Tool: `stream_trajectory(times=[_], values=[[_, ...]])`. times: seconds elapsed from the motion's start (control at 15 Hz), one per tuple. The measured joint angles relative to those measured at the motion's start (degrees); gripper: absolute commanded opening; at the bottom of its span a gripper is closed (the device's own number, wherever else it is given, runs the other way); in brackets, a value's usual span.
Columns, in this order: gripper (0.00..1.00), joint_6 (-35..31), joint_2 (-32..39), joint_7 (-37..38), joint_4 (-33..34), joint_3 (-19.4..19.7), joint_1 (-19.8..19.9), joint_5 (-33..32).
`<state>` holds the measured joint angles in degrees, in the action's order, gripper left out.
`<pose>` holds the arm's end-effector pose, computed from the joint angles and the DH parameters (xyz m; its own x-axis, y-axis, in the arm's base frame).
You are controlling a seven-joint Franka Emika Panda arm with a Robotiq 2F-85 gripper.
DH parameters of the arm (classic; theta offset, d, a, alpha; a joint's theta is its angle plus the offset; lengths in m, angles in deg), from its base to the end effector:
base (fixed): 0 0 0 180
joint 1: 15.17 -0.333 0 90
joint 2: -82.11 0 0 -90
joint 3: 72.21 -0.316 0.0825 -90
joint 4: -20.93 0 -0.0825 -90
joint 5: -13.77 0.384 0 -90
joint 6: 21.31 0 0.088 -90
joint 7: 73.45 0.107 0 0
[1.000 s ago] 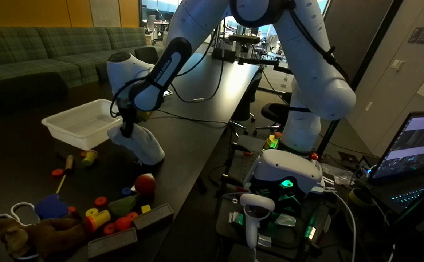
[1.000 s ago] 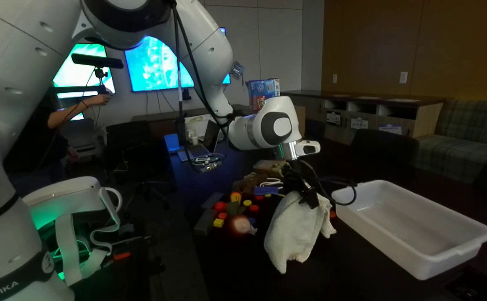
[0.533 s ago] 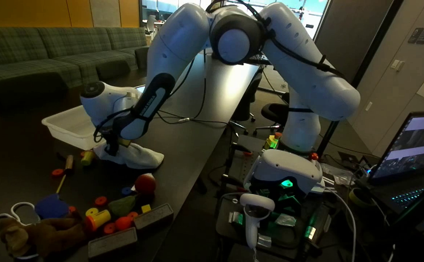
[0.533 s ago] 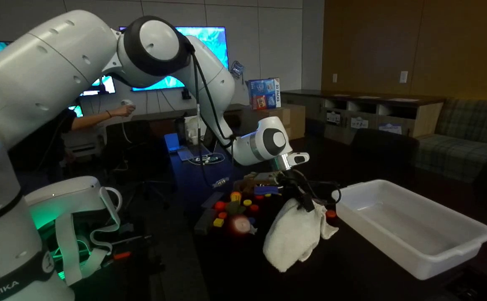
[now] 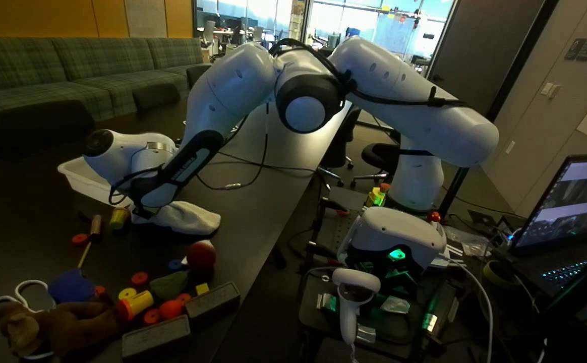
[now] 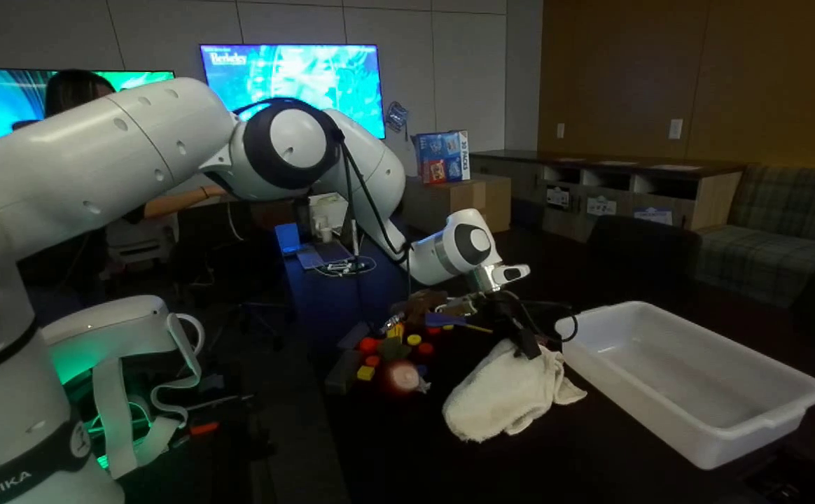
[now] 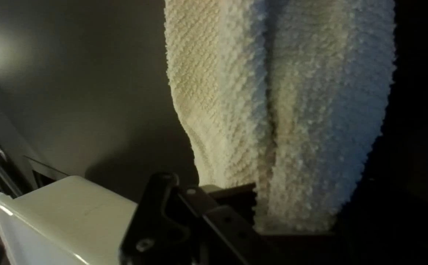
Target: Use the towel to push all the objects on the table to the left
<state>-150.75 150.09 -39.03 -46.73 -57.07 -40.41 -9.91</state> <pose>0.7167 0.1701 0.0638 0.9912 0.0469 0.1235 -0.0242 -0.8547 0.5186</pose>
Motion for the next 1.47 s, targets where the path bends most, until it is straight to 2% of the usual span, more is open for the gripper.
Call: stream_trajectory(times=[0.4, 0.87, 1.2, 1.47], values=[[0.01, 6.10, 6.77, 0.46, 14.40, -0.18, 1.40, 0.61], [0.01, 7.05, 15.09, 0.35, 29.37, -2.67, 0.47, 1.84], [0.01, 4.11, 16.67, -1.57, 34.05, -6.03, -0.91, 2.37], [0.01, -0.61, 15.99, -6.86, 36.15, -10.04, -0.76, 3.15]])
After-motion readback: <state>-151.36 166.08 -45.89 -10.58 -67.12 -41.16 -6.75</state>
